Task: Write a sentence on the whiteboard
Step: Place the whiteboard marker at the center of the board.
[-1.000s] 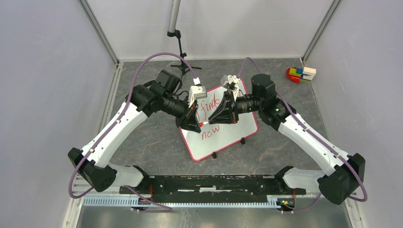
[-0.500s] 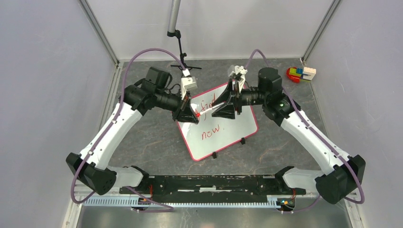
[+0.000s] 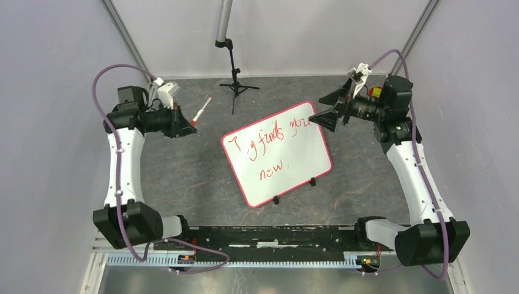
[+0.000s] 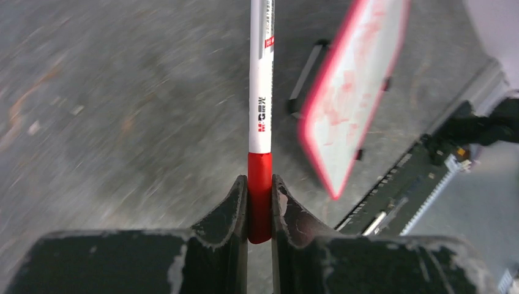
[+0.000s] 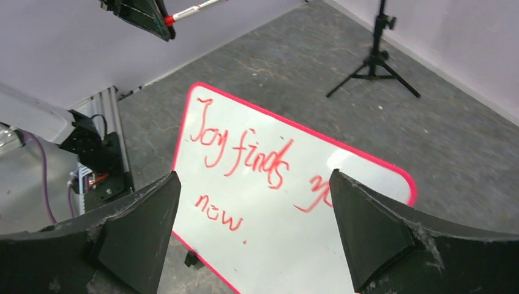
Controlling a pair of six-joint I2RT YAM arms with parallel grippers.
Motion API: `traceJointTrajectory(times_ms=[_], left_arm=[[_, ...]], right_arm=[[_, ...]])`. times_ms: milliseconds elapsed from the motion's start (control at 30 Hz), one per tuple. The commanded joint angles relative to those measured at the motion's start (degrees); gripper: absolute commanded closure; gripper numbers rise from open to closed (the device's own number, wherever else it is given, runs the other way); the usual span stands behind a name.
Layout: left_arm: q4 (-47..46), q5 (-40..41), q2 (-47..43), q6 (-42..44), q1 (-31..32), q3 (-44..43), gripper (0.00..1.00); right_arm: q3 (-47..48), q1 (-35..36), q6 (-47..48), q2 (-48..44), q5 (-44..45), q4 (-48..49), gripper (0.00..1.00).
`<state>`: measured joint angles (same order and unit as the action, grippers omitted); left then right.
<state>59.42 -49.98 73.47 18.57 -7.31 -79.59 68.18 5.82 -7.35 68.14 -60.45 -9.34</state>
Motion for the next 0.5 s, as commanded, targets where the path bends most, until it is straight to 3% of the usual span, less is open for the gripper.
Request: traceJointTrajectory(times_ms=[0, 167, 467], left_arm=[[4.4, 6.5, 4.5, 11.0, -9.1, 2.3, 0.95], [-0.7, 18.6, 8.7, 13.9, -10.3, 10.3, 0.94], [-15.2, 30.1, 16.7, 9.7, -10.5, 17.8, 0.87]], right_arm=[[-1.1, -5.1, 10.2, -1.6, -1.0, -9.4, 0.03], [-2.9, -8.8, 20.4, -2.2, 2.3, -17.9, 0.02], [-8.9, -9.6, 25.2, -5.6, 6.9, -19.8, 0.02]])
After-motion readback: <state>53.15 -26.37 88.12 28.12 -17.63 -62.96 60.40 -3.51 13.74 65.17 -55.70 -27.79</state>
